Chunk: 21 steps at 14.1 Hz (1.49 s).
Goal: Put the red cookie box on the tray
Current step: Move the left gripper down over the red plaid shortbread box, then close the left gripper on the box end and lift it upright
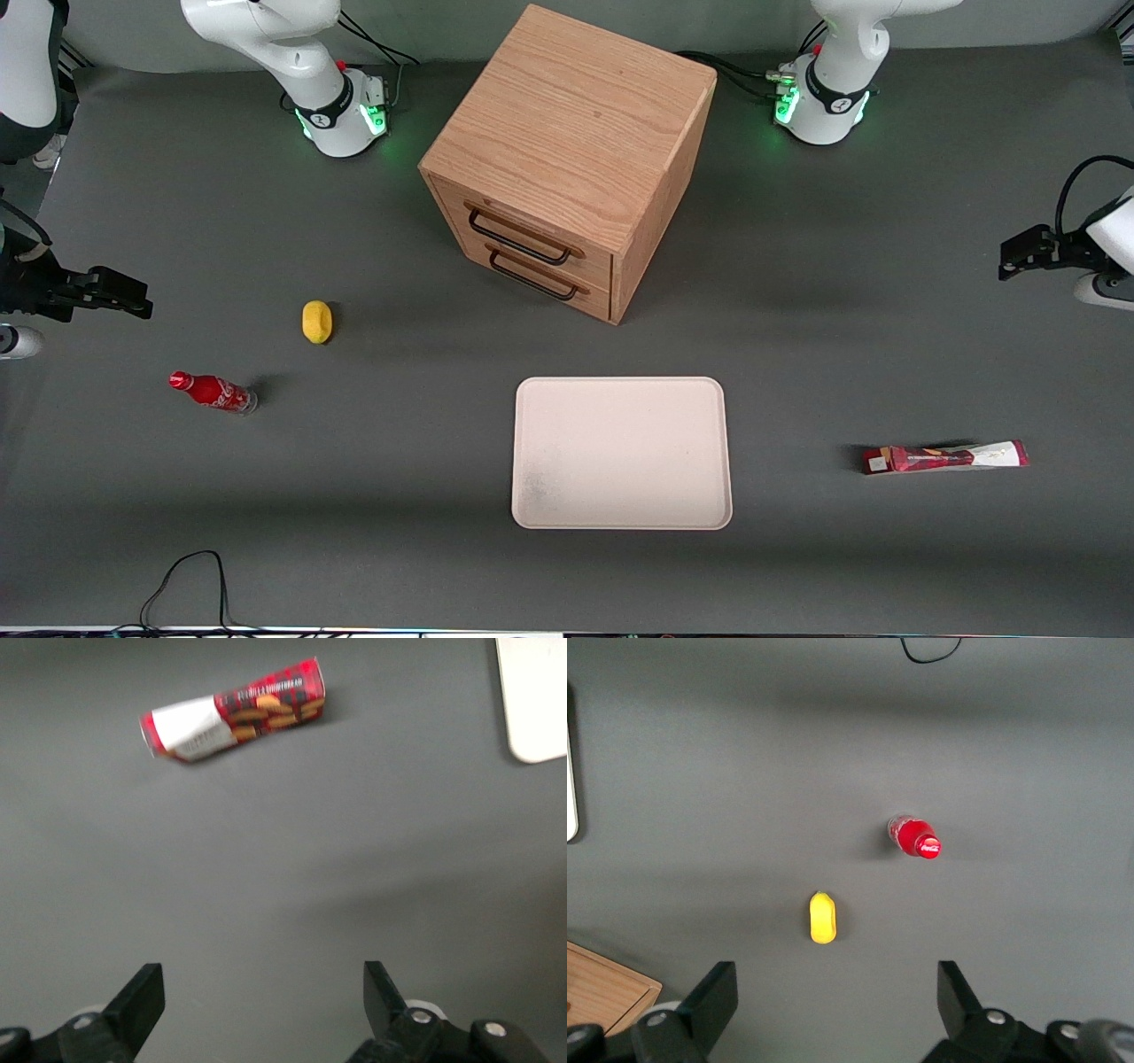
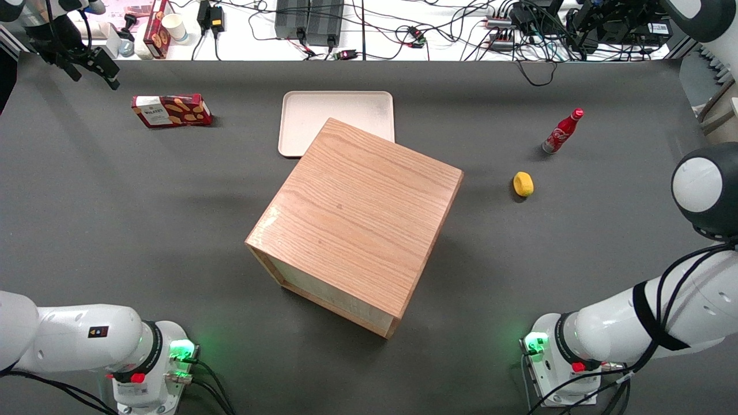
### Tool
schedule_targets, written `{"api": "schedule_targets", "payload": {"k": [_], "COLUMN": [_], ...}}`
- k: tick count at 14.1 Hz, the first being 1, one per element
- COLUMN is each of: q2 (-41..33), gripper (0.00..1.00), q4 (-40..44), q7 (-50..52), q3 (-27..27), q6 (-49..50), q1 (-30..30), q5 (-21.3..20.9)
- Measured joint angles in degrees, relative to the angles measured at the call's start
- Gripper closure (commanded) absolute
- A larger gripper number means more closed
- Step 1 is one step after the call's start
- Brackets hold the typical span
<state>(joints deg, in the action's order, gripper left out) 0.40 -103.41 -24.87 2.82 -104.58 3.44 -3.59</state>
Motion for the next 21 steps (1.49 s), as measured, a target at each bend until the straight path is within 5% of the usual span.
{"api": "schedule_targets", "payload": {"k": [5, 11, 21], "q2": [6.99, 21.23, 40.18], "gripper": [0.02, 0.03, 0.03], "q4": [3.03, 16.54, 30.2], "q7": [-28.54, -52.07, -57.16], "q3": [0.4, 1.21, 0.96], "q6": [-7.82, -7.59, -8.72], "q1": [0.23, 0.54, 1.11], "q5": [-1.59, 0.95, 4.74]}}
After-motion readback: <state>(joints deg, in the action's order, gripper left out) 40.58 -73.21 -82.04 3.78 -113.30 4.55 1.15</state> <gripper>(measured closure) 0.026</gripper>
